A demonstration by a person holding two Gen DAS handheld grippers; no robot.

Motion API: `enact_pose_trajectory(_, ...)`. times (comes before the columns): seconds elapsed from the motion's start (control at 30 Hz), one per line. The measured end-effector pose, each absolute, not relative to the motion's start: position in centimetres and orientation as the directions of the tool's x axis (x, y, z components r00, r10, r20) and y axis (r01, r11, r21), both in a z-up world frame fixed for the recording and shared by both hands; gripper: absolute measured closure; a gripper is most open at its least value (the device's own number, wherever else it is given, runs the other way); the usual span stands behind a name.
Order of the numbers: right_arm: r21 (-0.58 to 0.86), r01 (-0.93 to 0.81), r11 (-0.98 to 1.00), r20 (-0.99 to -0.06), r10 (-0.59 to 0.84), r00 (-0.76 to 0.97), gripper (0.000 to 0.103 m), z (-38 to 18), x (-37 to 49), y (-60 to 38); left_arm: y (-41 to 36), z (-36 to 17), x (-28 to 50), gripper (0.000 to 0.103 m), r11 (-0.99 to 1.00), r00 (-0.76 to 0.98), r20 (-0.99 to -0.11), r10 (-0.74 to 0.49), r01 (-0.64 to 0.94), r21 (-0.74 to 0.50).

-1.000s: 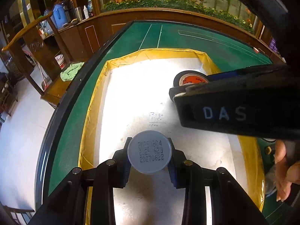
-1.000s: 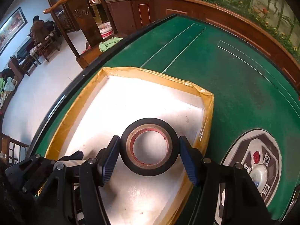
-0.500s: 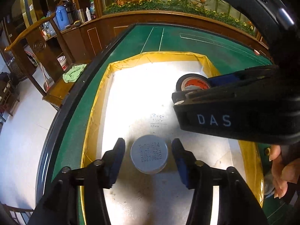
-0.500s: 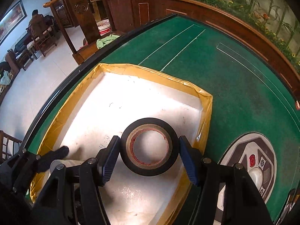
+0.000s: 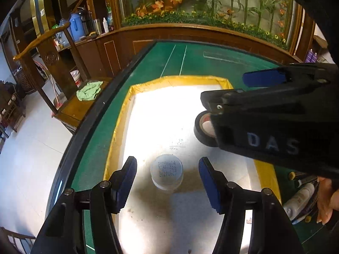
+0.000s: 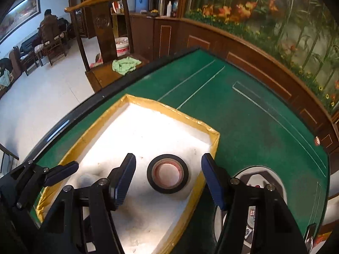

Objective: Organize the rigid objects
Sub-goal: 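Move both grippers back over the pile of pens and bottles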

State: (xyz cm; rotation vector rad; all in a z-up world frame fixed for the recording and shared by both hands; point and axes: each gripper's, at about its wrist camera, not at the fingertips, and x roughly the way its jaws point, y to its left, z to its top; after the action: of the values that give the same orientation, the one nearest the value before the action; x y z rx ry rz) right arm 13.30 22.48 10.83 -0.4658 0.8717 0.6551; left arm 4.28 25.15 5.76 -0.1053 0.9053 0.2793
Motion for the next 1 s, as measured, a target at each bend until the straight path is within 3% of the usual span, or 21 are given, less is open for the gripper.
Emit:
enact_pose_trajectory(0.43, -0.135, -0.685, 0.716, -0.771, 0.358, 0.526, 0.037, 14.0, 9.9, 18.9, 22.4, 8.3, 2.5, 0.037, 0.968, 0.638, -0.750, 0.174, -0.250, 0.012)
enact_pose_trajectory(0.57, -0.047, -0.657, 0.752, -0.778, 0.384, 0.496, 0.037, 14.5, 9.5, 15.0, 20.6, 8.8, 1.3, 0.037, 0.977, 0.651, -0.744, 0.147, -0.212, 0.008)
enact_pose_trajectory(0.7, 0.079, -0.577, 0.813, -0.792, 0.402, 0.458, 0.037, 14.0, 9.2, 7.4, 18.1, 9.1, -0.2, 0.037, 0.989, 0.660, -0.746, 0.088, -0.147, -0.013)
enact_pose_trajectory(0.9, 0.223, -0.320, 0.921, -0.841, 0.347, 0.415, 0.037, 10.5, 8.5, -6.9, 12.6, 8.4, -1.2, 0.035, 1.000, 0.644, -0.765, -0.021, 0.005, -0.023)
enact_pose_trajectory(1.0, 0.261, -0.216, 0.941, -0.857, 0.329, 0.396, 0.037, 8.9, 7.3, -11.4, 9.3, 7.5, -1.2, 0.029, 0.995, 0.620, -0.780, -0.088, 0.097, -0.034)
